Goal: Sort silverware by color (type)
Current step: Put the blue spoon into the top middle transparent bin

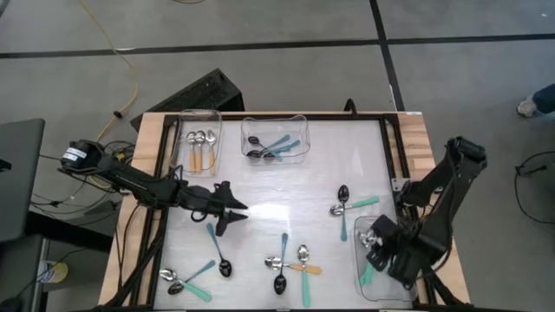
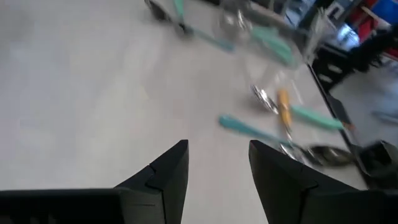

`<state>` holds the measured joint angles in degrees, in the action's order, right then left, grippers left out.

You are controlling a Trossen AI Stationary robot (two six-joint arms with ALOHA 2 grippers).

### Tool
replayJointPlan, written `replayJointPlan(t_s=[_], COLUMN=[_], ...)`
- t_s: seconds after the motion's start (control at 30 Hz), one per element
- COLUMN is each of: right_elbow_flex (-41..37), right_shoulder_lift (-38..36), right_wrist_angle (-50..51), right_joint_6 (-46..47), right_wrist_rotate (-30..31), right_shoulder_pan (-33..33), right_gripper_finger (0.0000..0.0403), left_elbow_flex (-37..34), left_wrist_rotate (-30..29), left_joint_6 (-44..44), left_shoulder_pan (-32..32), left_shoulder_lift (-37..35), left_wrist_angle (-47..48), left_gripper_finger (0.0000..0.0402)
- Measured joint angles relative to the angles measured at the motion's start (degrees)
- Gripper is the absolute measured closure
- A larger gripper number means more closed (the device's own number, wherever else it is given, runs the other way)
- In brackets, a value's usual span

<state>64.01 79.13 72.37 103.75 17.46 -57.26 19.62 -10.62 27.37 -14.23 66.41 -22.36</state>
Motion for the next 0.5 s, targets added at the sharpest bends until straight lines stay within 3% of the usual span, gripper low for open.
replayJointPlan(t_s=[0.1, 0.2, 0.33, 0.5], right_elbow_flex=[0.0, 0.0, 0.0, 0.0], right_shoulder_lift=[-3.78, -6.9, -9.6, -10.23], right_wrist_angle=[1.5, 1.84, 1.83, 1.77], right_joint_6=[-6.11, -14.3, -25.14, -33.13], right_wrist_rotate=[6.18, 9.65, 12.03, 12.86], right_shoulder_pan=[1.73, 4.4, 8.76, 13.86], right_gripper_finger=[0.0179, 0.0181, 0.0181, 0.0182], left_elbow_flex=[1.2, 5.83, 13.28, 17.76], left_wrist_rotate=[5.09, 7.21, 7.27, 4.38], left_joint_6=[4.93, 6.74, 1.93, -6.21], left_shoulder_pan=[-0.27, -3.64, -11.31, -19.28], left_shoulder_lift=[0.0, 0.04, 0.52, 0.5], left_wrist_angle=[5.99, 18.12, 33.58, 41.44], left_gripper_finger=[0.0249, 0.0249, 0.0249, 0.0249])
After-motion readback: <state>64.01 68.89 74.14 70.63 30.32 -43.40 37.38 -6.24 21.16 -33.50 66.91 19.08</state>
